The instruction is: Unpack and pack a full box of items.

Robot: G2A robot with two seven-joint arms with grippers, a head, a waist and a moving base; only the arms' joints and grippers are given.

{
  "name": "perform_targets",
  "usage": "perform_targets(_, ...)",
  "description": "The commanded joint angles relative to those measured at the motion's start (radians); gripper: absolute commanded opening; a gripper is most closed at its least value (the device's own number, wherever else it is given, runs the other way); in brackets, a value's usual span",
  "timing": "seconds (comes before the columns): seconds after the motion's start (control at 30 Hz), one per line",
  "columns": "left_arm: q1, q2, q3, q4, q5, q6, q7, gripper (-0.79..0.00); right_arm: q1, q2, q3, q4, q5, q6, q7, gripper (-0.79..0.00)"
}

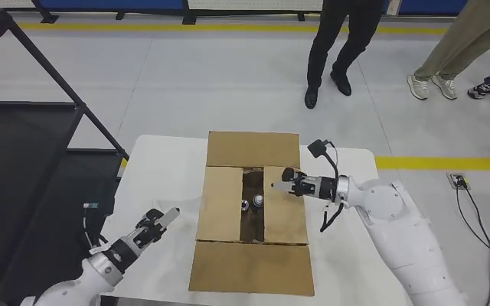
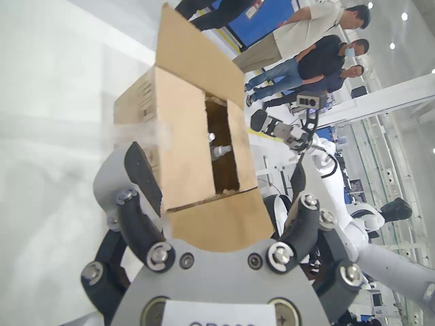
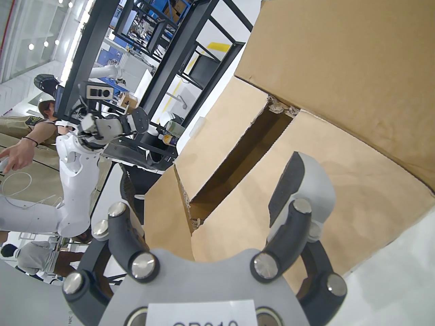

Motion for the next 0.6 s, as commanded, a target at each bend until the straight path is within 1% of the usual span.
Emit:
perform_targets(0.0,-0.003,0.012,-0.046,0.039,-0.032,-0.026,-0.125,0.000,0.009,0.000,0.017,0.043,0.046,-0.019,-0.034,0.000)
perform_targets(0.03,-0.006,0.015,-0.054,0.052,-0.037,-0.032,-0.153,0.000,0.014,0.000,0.024,0.062,0.052,-0.020,-0.052,0.000)
perform_targets(0.07,-0.012,0.022,-0.064,0.076,-0.035,-0.044,-0.206,0.000,0.026,-0.001,0.029,0.094,0.050,-0.012,-0.086,0.000)
perform_targets(0.13,-0.025,0.030,-0.058,0.121,-0.073,-0.048,-0.297,0.000,0.047,-0.005,0.026,0.142,0.044,-0.005,-0.139,0.000)
perform_targets(0.27,-0.057,0.046,-0.028,0.177,-0.108,-0.068,-0.432,0.000,0.104,-0.019,0.000,0.263,0.042,-0.023,-0.210,0.000)
perform_targets(0.37,-0.079,0.055,0.008,0.210,-0.126,-0.076,-0.506,0.000,0.152,-0.034,-0.033,0.351,0.023,-0.030,-0.266,0.000)
perform_targets(0.47,-0.105,0.061,0.054,0.232,-0.150,-0.052,-0.548,0.000,0.196,-0.050,-0.060,0.434,0.028,-0.063,-0.303,0.000)
perform_targets(0.57,-0.125,0.064,0.104,0.247,-0.166,-0.024,-0.561,0.000,0.236,-0.065,-0.085,0.507,0.036,-0.091,-0.320,0.000)
